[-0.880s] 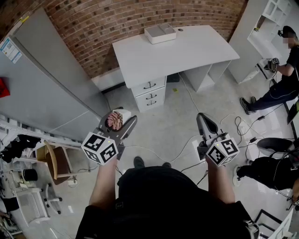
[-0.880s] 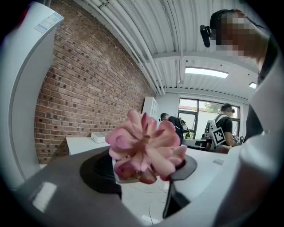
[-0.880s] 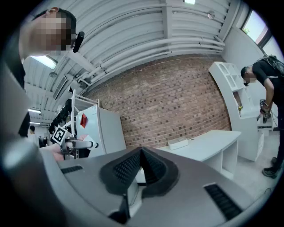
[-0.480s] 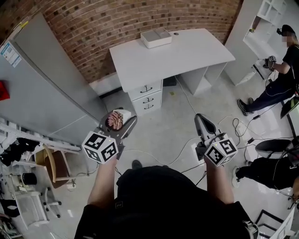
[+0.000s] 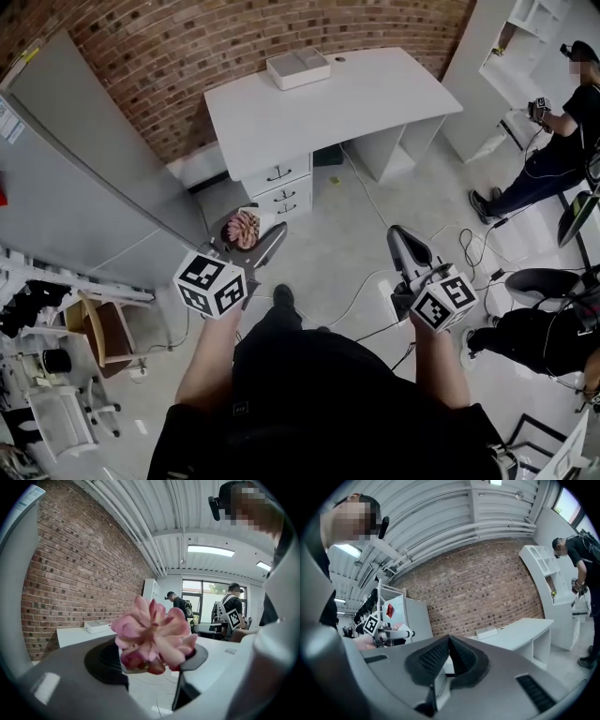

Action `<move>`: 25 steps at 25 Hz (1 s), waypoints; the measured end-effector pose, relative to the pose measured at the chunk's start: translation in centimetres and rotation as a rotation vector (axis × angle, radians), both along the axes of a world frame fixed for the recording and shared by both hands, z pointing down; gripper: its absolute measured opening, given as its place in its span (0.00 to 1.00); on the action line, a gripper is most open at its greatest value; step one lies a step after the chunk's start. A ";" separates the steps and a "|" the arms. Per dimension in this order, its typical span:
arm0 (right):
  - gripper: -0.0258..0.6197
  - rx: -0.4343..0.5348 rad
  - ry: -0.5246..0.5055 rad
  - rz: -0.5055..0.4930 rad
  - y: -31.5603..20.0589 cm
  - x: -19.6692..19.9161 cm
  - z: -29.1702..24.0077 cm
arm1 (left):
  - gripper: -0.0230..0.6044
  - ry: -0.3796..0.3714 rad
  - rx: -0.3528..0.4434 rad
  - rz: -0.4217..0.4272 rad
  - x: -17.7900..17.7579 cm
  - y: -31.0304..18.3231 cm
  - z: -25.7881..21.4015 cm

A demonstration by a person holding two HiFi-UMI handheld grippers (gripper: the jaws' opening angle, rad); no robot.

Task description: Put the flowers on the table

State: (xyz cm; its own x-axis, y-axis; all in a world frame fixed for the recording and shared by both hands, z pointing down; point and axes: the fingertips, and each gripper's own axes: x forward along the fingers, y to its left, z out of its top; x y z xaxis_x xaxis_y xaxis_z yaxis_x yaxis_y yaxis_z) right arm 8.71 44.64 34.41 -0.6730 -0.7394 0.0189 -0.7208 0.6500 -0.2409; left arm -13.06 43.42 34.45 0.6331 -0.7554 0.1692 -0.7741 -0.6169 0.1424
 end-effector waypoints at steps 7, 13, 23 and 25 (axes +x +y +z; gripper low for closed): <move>0.06 -0.031 0.008 0.045 -4.0 1.0 0.9 | 0.49 -0.004 0.003 0.065 2.0 -5.6 1.0; 0.06 -0.054 0.017 0.133 -9.6 3.0 1.2 | 0.49 -0.010 0.010 0.128 3.4 -12.3 0.9; 0.06 -0.072 0.031 0.153 -19.3 0.2 1.0 | 0.49 -0.012 0.002 0.198 2.6 -22.6 0.7; 0.06 -0.075 0.036 0.162 -21.3 -0.3 1.2 | 0.49 -0.017 0.002 0.198 1.8 -24.6 1.0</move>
State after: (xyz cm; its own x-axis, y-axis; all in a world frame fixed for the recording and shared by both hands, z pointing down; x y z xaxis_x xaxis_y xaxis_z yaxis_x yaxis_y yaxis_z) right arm 8.43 23.34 35.63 -0.5435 -0.8334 0.1002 -0.8234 0.5060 -0.2568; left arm -11.27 18.86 35.44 0.7666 -0.6164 0.1798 -0.6395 -0.7579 0.1286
